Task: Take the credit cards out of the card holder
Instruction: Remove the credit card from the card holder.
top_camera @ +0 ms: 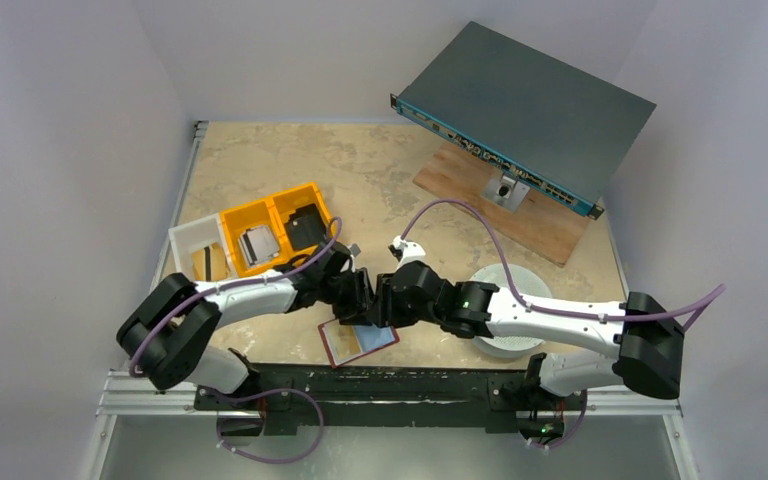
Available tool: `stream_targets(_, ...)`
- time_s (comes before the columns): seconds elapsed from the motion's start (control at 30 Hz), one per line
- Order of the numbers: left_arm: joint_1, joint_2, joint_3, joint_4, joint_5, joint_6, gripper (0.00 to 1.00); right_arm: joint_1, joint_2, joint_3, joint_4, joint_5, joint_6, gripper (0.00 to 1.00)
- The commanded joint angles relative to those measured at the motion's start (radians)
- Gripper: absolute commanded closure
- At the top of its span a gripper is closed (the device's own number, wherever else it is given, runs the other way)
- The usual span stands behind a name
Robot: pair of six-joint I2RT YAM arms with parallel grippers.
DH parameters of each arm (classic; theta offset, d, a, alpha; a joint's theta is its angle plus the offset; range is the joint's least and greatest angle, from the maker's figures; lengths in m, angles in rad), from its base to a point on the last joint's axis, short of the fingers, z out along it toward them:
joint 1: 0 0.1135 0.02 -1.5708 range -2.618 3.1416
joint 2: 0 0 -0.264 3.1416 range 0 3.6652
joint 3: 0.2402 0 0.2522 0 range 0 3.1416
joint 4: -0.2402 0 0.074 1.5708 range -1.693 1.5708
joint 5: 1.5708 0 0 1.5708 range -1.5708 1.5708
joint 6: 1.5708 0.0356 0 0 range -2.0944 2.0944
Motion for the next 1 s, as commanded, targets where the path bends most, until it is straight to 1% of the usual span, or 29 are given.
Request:
stream_targets(0.0,-0.009,0.064,0.061,0.069,0.012,-0.008,0.56,-0.003,-0.007,-0.016,-0.007,0.025,0.015,0.60)
stream_targets(0.07,-0.009,0.063,0.082,0.051,0.014,0.003,0.56,-0.004,-0.002,-0.016,-0.008,0.018,0.012,0.60)
stream_targets(0.13,-0.009,0.036,0.108,-0.005,-0.007,0.027,0.56,-0.003,0.002,-0.013,-0.015,0.018,0.007,0.60)
stream_targets(0.23,-0.001,-0.033,0.143,-0.122,-0.061,0.072,0.54,-0.003,0.011,-0.005,-0.024,0.029,-0.002,0.60)
stream_targets(0.33,0.026,-0.141,0.138,-0.233,-0.123,0.096,0.52,0.000,0.036,0.017,-0.020,0.026,-0.036,0.60)
stream_targets(0.53,0.163,-0.359,0.087,-0.448,-0.208,0.147,0.46,0.036,0.135,0.088,-0.030,0.028,-0.085,0.60)
stream_targets(0.67,0.255,-0.476,0.062,-0.563,-0.237,0.191,0.46,0.059,0.219,0.149,-0.033,0.012,-0.111,0.60)
stream_targets(0.8,0.268,-0.524,0.005,-0.576,-0.213,0.181,0.51,0.060,0.277,0.173,0.013,-0.044,-0.118,0.60)
stream_targets(0.83,0.268,-0.527,-0.016,-0.568,-0.205,0.171,0.52,0.060,0.291,0.174,0.032,-0.087,-0.119,0.60)
stream_targets(0.97,0.268,-0.548,-0.122,-0.485,-0.172,0.127,0.60,0.057,0.344,0.168,0.088,-0.147,-0.105,0.60)
